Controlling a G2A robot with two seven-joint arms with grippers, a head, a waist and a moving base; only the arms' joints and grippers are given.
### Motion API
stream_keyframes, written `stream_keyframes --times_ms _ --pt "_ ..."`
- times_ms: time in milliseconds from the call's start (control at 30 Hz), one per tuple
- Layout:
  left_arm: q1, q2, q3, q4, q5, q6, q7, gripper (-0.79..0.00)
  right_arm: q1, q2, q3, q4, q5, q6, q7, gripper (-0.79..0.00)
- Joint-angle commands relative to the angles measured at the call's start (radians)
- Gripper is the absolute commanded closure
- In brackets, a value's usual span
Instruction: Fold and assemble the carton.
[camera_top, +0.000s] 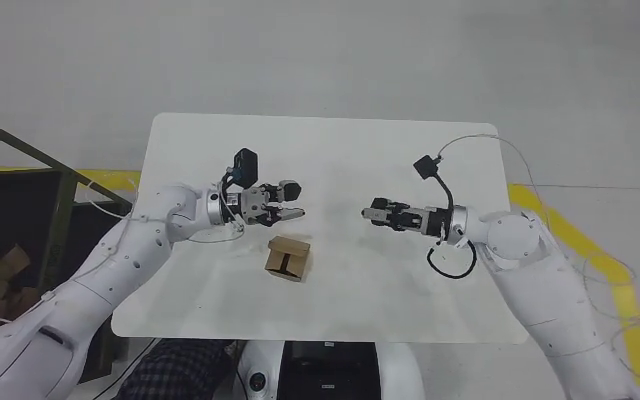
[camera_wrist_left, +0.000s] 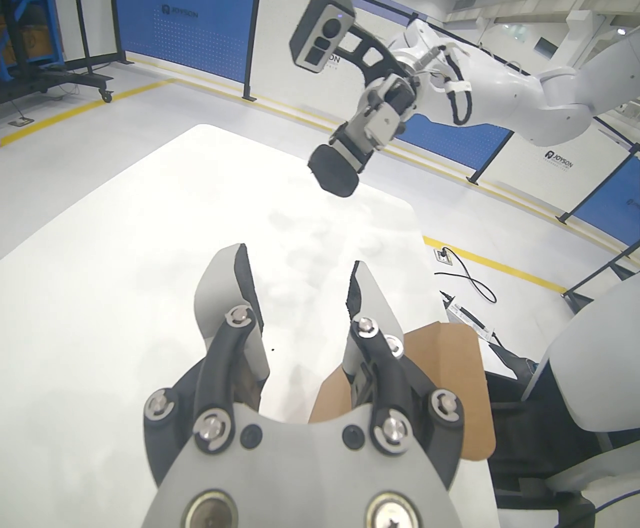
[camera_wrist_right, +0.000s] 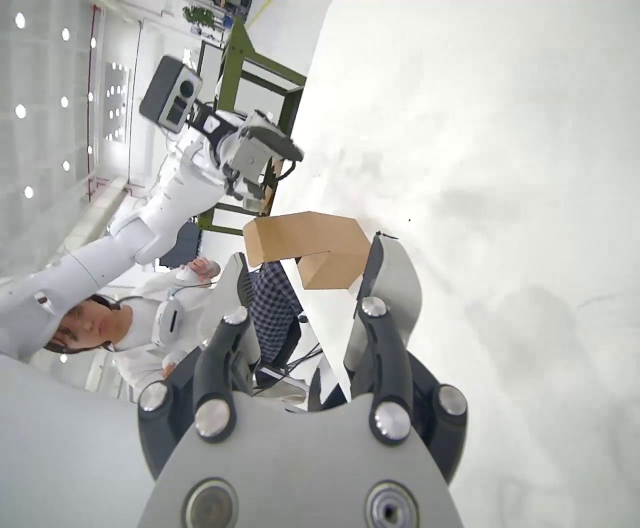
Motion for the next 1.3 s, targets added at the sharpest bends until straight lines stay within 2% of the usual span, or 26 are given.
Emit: stream_keyframes --times_ms 0,133,167,200,267,300,333,500,667,833,900,967,1133,1167,1267 --pt "0.011 0.005 -0.022 0.011 0.004 0.0 0.023 -0.385 -0.004 -0.001 -0.004 -0.012 -0.016 -0.04 -0.013 -0.388" --pt "0.04 0.018 -0.08 0.029 0.021 0.0 0.066 -0.366 0.001 -0.006 -0.03 -0.022 -0.081 -0.123 -0.065 -0.385" --pt "0.051 0.021 -0.094 0.03 0.025 0.0 0.074 -0.363 0.004 -0.009 -0.04 -0.024 -0.111 -0.141 -0.081 -0.416" --pt "0.062 0.025 -0.108 0.03 0.031 0.0 0.081 -0.363 0.007 -0.011 -0.051 -0.026 -0.14 -0.162 -0.099 -0.496" --pt "0.087 0.035 -0.138 0.028 0.045 0.0 0.09 -0.357 0.014 -0.017 -0.076 -0.028 -0.195 -0.192 -0.129 -0.539" --pt "0.102 0.039 -0.151 0.023 0.051 0.0 0.093 -0.354 0.019 -0.019 -0.088 -0.03 -0.227 -0.21 -0.145 -0.585" --pt "0.118 0.045 -0.167 0.019 0.057 0.0 0.098 -0.351 0.023 -0.022 -0.099 -0.032 -0.256 -0.226 -0.163 -0.674" --pt "0.188 0.07 -0.251 -0.004 0.074 0.003 0.103 -0.329 0.034 -0.034 -0.148 -0.052 -0.425 -0.298 -0.251 -0.736" --pt "0.261 0.09 -0.329 -0.051 0.071 0.013 0.101 -0.314 0.028 -0.046 -0.193 -0.081 -0.612 -0.319 -0.355 -0.733" --pt "0.32 0.1 -0.384 -0.095 0.064 0.024 0.09 -0.311 0.013 -0.062 -0.251 -0.093 -0.782 -0.283 -0.472 -0.742" --pt "0.338 0.102 -0.401 -0.109 0.059 0.026 0.088 -0.308 0.012 -0.07 -0.279 -0.084 -0.832 -0.266 -0.506 -0.699" --pt "0.354 0.103 -0.416 -0.119 0.056 0.026 0.087 -0.305 0.014 -0.079 -0.306 -0.072 -0.876 -0.252 -0.538 -0.69" --pt "0.381 0.104 -0.448 -0.135 0.057 0.023 0.084 -0.296 0.023 -0.097 -0.351 -0.045 -0.917 -0.242 -0.604 -0.72" --pt "0.385 0.103 -0.453 -0.138 0.058 0.02 0.084 -0.292 0.025 -0.1 -0.358 -0.041 -0.924 -0.239 -0.613 -0.714" --pt "0.394 0.101 -0.466 -0.143 0.06 0.017 0.082 -0.286 0.034 -0.109 -0.377 -0.022 -0.947 -0.227 -0.631 -0.616"
